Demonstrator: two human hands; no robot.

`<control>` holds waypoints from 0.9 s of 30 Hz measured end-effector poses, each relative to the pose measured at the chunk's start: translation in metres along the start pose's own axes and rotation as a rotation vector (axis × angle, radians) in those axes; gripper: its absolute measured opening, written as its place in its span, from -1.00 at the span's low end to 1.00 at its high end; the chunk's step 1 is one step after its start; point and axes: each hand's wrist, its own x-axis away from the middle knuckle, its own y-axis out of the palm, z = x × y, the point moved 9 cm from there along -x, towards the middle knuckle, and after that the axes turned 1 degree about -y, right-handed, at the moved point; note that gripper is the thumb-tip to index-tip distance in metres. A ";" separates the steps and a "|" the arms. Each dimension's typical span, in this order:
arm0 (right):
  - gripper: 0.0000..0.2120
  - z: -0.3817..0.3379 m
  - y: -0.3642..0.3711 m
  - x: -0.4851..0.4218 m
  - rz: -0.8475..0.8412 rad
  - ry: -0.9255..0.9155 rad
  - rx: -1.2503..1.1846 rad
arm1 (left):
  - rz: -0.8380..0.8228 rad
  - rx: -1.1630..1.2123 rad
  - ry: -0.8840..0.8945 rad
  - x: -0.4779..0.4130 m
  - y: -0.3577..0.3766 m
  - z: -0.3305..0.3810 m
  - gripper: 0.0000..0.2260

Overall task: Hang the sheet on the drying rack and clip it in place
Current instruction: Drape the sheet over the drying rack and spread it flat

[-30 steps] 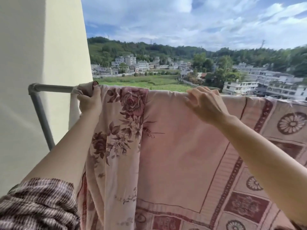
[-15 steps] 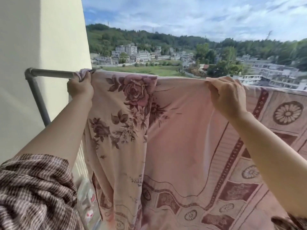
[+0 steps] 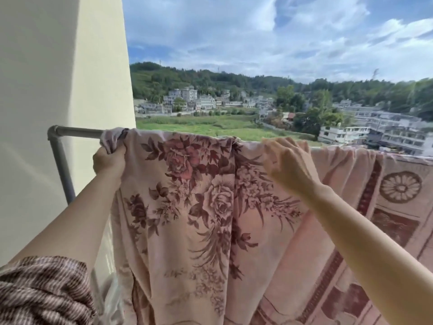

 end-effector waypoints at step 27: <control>-0.82 -0.141 0.055 -0.049 0.003 -0.032 -0.269 | 0.026 -0.351 0.296 -0.002 -0.061 -0.031 -0.47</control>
